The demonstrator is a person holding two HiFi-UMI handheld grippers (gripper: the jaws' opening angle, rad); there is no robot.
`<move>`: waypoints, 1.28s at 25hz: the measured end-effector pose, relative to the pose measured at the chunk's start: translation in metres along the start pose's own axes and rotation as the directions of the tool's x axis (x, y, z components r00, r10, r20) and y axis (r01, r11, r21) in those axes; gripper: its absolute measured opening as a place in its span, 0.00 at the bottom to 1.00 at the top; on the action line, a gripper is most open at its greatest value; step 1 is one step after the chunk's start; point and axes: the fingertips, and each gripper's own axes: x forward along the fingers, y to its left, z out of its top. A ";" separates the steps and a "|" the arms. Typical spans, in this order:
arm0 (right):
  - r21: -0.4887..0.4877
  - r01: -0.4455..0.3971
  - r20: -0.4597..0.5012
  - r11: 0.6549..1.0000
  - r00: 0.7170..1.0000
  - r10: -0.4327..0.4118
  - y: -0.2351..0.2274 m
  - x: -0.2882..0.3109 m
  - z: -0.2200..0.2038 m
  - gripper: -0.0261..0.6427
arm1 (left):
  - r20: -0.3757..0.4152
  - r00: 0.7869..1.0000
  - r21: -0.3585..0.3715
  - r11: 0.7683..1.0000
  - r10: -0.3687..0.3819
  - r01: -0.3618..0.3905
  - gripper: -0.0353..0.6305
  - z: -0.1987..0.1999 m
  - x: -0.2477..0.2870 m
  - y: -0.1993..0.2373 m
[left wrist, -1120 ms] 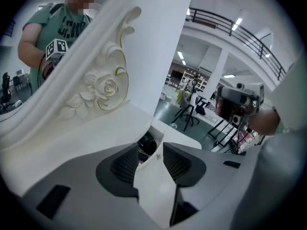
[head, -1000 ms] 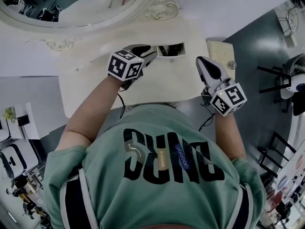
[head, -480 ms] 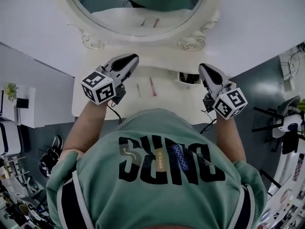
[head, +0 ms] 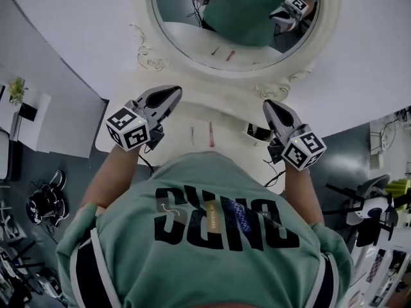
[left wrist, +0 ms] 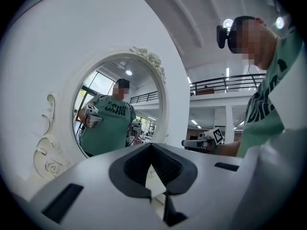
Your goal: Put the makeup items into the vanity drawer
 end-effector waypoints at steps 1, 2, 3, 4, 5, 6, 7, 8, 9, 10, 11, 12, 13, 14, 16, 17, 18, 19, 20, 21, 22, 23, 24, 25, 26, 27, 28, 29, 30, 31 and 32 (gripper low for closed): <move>-0.001 -0.005 -0.006 1.000 1.000 0.005 0.002 0.002 -0.001 0.05 | -0.001 1.000 -0.004 1.000 0.003 -0.003 0.06 -0.001 -0.002 0.000; -0.001 -0.007 -0.011 1.000 1.000 0.007 0.003 0.003 -0.002 0.05 | -0.002 1.000 -0.009 1.000 0.005 -0.005 0.06 -0.003 -0.003 0.000; -0.002 -0.007 -0.017 1.000 1.000 0.007 0.003 0.004 -0.004 0.05 | -0.004 1.000 -0.016 1.000 0.007 -0.007 0.06 -0.005 -0.004 0.001; -0.003 -0.008 -0.023 1.000 1.000 0.008 0.004 0.004 -0.006 0.05 | -0.006 1.000 -0.024 1.000 0.007 -0.007 0.06 -0.007 -0.004 0.001; -0.004 -0.009 -0.030 1.000 0.999 0.009 0.004 0.003 -0.008 0.05 | -0.010 1.000 -0.031 1.000 0.006 -0.007 0.06 -0.009 -0.003 0.001; -0.005 -0.012 -0.039 1.000 0.999 0.011 0.005 0.002 -0.011 0.05 | -0.014 1.000 -0.036 0.999 0.004 -0.004 0.06 -0.011 -0.002 0.000; -0.007 -0.013 -0.047 1.000 0.999 0.013 0.005 0.001 -0.013 0.05 | -0.017 1.000 -0.039 0.999 0.000 -0.001 0.06 -0.013 0.000 -0.001; -0.012 -0.012 -0.056 1.000 0.998 0.012 0.005 0.000 -0.015 0.05 | -0.022 1.000 -0.041 0.999 -0.005 0.005 0.06 -0.015 0.002 -0.003; -0.016 -0.010 -0.063 1.000 0.998 0.009 0.005 -0.001 -0.016 0.05 | -0.026 1.000 -0.041 0.999 -0.012 0.011 0.06 -0.016 0.005 -0.004; -0.020 -0.009 -0.068 1.000 0.998 0.007 0.004 -0.002 -0.017 0.05 | -0.030 0.999 -0.040 0.999 -0.019 0.017 0.06 -0.017 0.007 -0.006; -0.022 -0.007 -0.069 1.000 0.998 0.006 0.005 -0.003 -0.018 0.05 | -0.034 0.999 -0.039 0.999 -0.025 0.024 0.06 -0.018 0.009 -0.008; -0.022 -0.006 -0.067 1.000 0.998 0.005 0.005 -0.004 -0.017 0.05 | -0.038 0.999 -0.038 0.999 -0.031 0.030 0.06 -0.019 0.011 -0.010; -0.023 -0.004 -0.065 1.000 0.998 0.003 0.005 -0.005 -0.017 0.05 | -0.042 0.998 -0.035 0.999 -0.037 0.035 0.06 -0.019 0.013 -0.011; -0.023 -0.002 -0.062 1.000 0.998 0.001 0.005 -0.007 -0.017 0.05 | -0.045 0.998 -0.032 0.999 -0.041 0.039 0.06 -0.019 0.014 -0.012; -0.022 0.003 -0.057 1.000 0.998 -0.004 0.004 -0.011 -0.016 0.05 | -0.044 0.998 -0.029 0.999 -0.045 0.044 0.06 -0.018 0.015 -0.014; -0.022 0.005 -0.055 1.000 0.998 -0.007 0.004 -0.012 -0.016 0.05 | -0.043 0.998 -0.029 0.999 -0.046 0.045 0.06 -0.018 0.016 -0.014; -0.022 0.008 -0.053 1.000 0.999 -0.009 0.003 -0.013 -0.016 0.05 | -0.043 0.998 -0.029 0.999 -0.046 0.045 0.06 -0.017 0.017 -0.014; -0.022 0.011 -0.053 1.000 0.999 -0.012 0.003 -0.014 -0.017 0.05 | -0.044 0.998 -0.030 0.999 -0.047 0.045 0.06 -0.017 0.017 -0.014; -0.021 0.013 -0.053 1.000 0.998 -0.014 0.002 -0.015 -0.018 0.05 | -0.045 0.998 -0.031 0.998 -0.047 0.045 0.06 -0.018 0.018 -0.013; -0.020 0.014 -0.054 1.000 0.998 -0.015 0.002 -0.015 -0.019 0.05 | -0.047 0.998 -0.032 0.998 -0.047 0.046 0.06 -0.019 0.019 -0.013; -0.020 0.016 -0.055 1.000 0.998 -0.017 0.001 -0.016 -0.019 0.05 | -0.049 0.998 -0.033 0.998 -0.048 0.046 0.06 -0.020 0.019 -0.013; -0.020 0.017 -0.056 1.000 0.998 -0.018 0.002 -0.016 -0.020 0.05 | -0.050 0.998 -0.034 0.998 -0.049 0.047 0.06 -0.021 0.019 -0.014; -0.021 0.017 -0.057 1.000 0.998 -0.019 0.002 -0.017 -0.020 0.05 | -0.050 0.998 -0.035 0.998 -0.049 0.048 0.06 -0.022 0.019 -0.014; -0.022 0.018 -0.057 1.000 0.998 -0.019 0.002 -0.018 -0.021 0.05 | -0.051 0.997 -0.036 0.998 -0.050 0.048 0.06 -0.022 0.019 -0.015; -0.022 0.018 -0.058 1.000 0.998 -0.019 0.002 -0.018 -0.021 0.05 | -0.051 0.997 -0.037 0.998 -0.050 0.048 0.06 -0.022 0.019 -0.015; -0.021 0.017 -0.059 1.000 0.998 -0.019 0.002 -0.018 -0.021 0.05 | -0.052 0.997 -0.038 0.998 -0.050 0.048 0.06 -0.022 0.019 -0.014; -0.020 0.017 -0.060 1.000 0.998 -0.018 0.002 -0.018 -0.022 0.05 | -0.053 0.997 -0.040 0.998 -0.049 0.047 0.06 -0.023 0.019 -0.014; -0.020 0.015 -0.061 1.000 0.998 -0.017 0.003 -0.017 -0.022 0.05 | -0.054 0.997 -0.042 0.998 -0.048 0.045 0.06 -0.023 0.018 -0.013; -0.021 0.013 -0.063 1.000 0.998 -0.015 0.003 -0.016 -0.023 0.05 | -0.054 0.997 -0.044 0.998 -0.047 0.044 0.06 -0.023 0.018 -0.012; -0.023 0.011 -0.065 1.000 0.998 -0.013 0.004 -0.015 -0.023 0.05 | -0.055 0.997 -0.046 0.998 -0.047 0.044 0.06 -0.024 0.019 -0.012; -0.027 0.009 -0.067 1.000 0.998 -0.011 0.004 -0.014 -0.024 0.05 | -0.055 0.997 -0.047 0.998 -0.047 0.045 0.06 -0.024 0.019 -0.011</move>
